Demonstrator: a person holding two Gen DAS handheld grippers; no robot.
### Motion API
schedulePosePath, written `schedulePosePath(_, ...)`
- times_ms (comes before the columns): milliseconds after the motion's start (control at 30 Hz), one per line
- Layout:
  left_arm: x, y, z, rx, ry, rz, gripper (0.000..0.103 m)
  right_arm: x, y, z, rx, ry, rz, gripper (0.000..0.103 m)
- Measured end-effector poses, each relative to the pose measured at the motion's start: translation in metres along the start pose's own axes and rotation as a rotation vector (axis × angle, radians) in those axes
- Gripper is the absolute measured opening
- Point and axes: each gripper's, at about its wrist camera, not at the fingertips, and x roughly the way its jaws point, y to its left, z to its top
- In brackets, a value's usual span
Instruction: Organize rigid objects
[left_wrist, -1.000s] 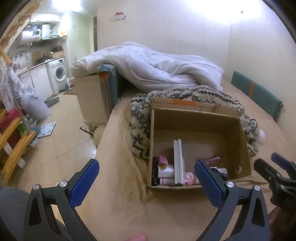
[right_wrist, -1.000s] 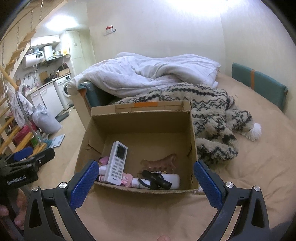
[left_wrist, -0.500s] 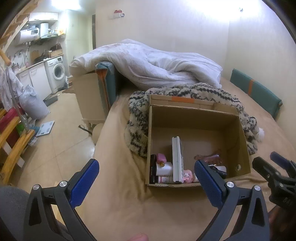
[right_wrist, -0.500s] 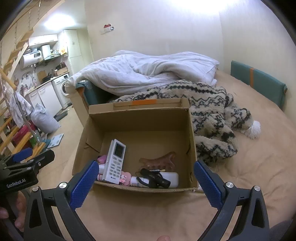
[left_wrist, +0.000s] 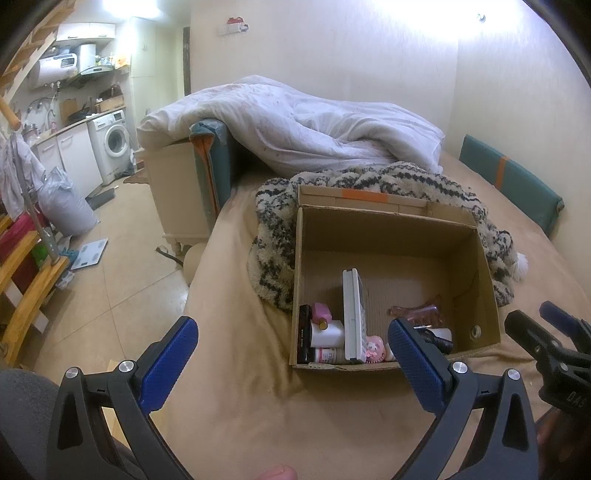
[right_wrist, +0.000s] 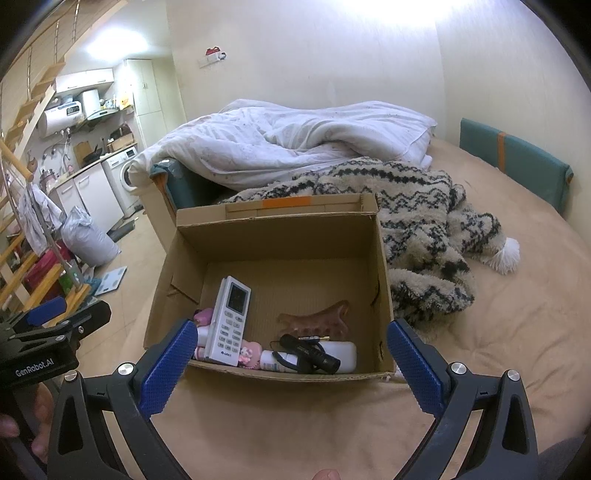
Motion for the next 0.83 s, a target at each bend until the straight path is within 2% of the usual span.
schedulePosePath(833, 0.0045, -0.0007, -0.0081, -0.009, 0.016, -0.007, 0.103, -0.0002, -0.0002, -0.0004, 0.001, 0.003, -0.003, 0.103)
